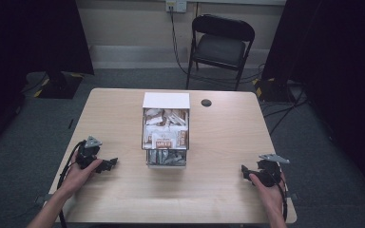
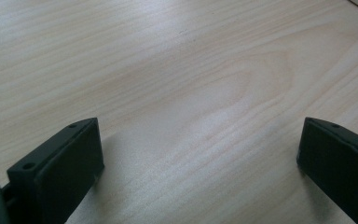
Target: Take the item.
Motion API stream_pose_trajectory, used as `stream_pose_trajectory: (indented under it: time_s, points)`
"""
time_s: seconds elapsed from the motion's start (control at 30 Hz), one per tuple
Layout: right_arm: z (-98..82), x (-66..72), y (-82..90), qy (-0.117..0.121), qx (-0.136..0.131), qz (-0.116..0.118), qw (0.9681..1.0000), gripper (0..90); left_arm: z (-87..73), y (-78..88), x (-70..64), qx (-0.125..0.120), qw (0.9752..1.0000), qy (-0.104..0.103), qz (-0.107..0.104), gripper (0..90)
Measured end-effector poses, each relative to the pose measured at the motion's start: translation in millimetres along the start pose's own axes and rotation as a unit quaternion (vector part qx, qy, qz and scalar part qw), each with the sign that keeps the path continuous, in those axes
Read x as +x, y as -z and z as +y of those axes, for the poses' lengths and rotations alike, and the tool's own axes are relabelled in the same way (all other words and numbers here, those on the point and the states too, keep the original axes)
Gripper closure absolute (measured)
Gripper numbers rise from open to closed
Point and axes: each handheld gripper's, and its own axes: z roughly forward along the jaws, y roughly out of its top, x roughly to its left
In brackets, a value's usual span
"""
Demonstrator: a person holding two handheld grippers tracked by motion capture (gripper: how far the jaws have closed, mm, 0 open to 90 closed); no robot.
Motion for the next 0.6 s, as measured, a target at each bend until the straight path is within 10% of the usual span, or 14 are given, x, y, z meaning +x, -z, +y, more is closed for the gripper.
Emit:
stream_pose_trajectory:
  time_s: [0.6]
  points:
    - [12.9,13.9,14.9,0.004,-0.013,0.046,0.9988,25.0,0.0,-0.1,-0.2,-0.001,1.0000,0.001,0.000,0.0]
